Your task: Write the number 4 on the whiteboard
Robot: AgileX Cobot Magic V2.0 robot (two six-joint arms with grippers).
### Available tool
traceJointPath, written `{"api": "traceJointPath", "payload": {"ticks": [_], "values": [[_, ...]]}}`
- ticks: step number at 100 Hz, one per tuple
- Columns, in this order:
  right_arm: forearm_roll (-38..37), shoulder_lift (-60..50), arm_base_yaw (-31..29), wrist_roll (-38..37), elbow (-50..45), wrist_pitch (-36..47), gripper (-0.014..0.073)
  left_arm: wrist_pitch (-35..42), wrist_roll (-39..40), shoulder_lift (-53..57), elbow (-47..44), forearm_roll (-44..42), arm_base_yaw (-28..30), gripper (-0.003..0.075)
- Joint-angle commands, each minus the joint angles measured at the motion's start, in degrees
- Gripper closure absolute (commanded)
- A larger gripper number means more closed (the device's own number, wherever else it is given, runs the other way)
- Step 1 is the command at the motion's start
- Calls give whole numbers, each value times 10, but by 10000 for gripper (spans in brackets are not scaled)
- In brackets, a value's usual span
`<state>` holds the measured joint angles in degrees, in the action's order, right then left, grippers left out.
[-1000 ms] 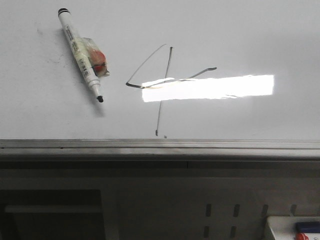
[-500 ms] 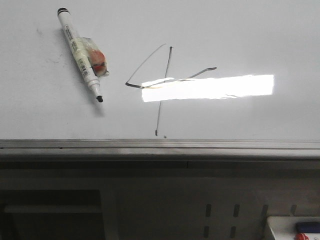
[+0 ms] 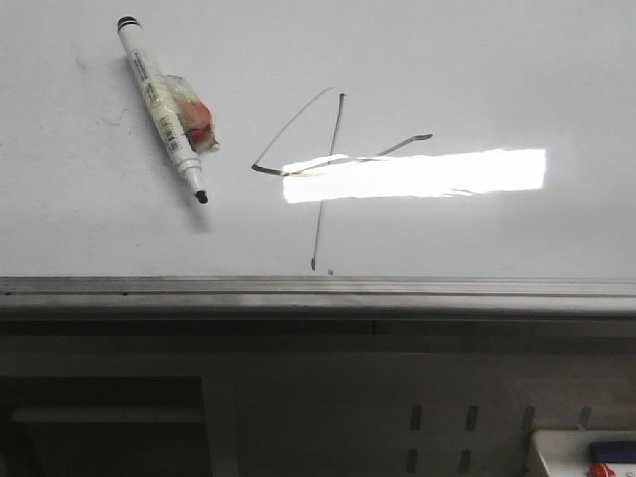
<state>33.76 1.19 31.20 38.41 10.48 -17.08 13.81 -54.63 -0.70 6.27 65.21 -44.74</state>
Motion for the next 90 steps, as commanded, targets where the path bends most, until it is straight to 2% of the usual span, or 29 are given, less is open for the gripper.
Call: {"api": "traceJointPath", "payload": {"ticks": [1, 7, 15, 24, 33, 42, 49, 63, 90], "values": [[2, 6, -3, 0, 15, 42, 648, -9, 16, -5, 2, -155, 32, 741], [2, 6, -3, 0, 15, 42, 648, -48, 78, -5, -8, -285, 70, 741], [2, 6, -3, 0, 15, 42, 648, -97, 231, -5, -14, -441, 147, 741], [2, 6, -3, 0, 15, 42, 648, -181, 373, -5, -17, -532, 240, 741], [2, 6, -3, 0, 15, 42, 648, -233, 443, -5, -25, -575, 314, 741], [2, 6, -3, 0, 15, 42, 648, -239, 458, 0, -47, -578, 367, 741], [2, 6, -3, 0, 15, 42, 648, -259, 458, 15, -64, -579, 387, 741], [2, 6, -3, 0, 15, 42, 648, -302, 458, 24, -82, -599, 392, 741], [2, 6, -3, 0, 15, 42, 648, -302, 458, 24, -85, -599, 392, 741]]}}
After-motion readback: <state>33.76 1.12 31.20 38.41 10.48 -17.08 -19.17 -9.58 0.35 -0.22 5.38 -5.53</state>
